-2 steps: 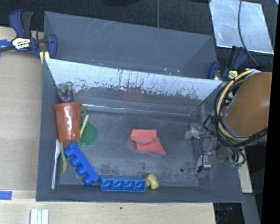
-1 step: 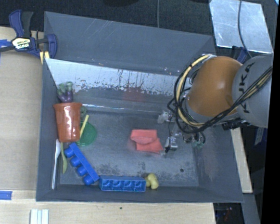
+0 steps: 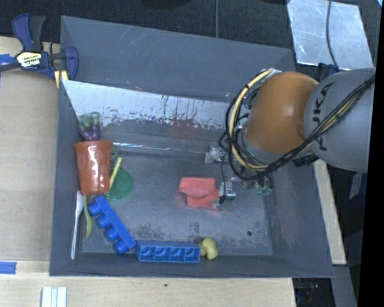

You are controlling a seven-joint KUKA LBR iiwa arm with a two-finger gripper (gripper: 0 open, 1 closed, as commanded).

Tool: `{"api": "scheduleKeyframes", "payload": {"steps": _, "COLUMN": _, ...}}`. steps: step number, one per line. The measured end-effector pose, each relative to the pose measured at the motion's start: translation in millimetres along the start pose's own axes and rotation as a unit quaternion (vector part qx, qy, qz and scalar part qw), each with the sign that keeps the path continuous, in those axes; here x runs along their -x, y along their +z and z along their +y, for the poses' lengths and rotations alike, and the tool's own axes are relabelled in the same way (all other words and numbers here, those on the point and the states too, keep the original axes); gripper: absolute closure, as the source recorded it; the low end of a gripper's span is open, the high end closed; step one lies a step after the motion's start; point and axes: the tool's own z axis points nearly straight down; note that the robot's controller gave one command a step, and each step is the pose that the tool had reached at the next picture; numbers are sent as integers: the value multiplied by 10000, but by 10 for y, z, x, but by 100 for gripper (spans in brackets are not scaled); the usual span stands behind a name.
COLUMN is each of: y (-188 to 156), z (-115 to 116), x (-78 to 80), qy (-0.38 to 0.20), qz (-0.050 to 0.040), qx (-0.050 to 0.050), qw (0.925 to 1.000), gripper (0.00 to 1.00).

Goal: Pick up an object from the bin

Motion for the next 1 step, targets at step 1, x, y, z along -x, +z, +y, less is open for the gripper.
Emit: {"api": "scheduleKeyframes", "payload": {"steps": 1, "y": 363, "z": 29, "x": -182, "qy": 213, "qz": -4, "qx": 7, "qw": 9998, "gripper": 0}}
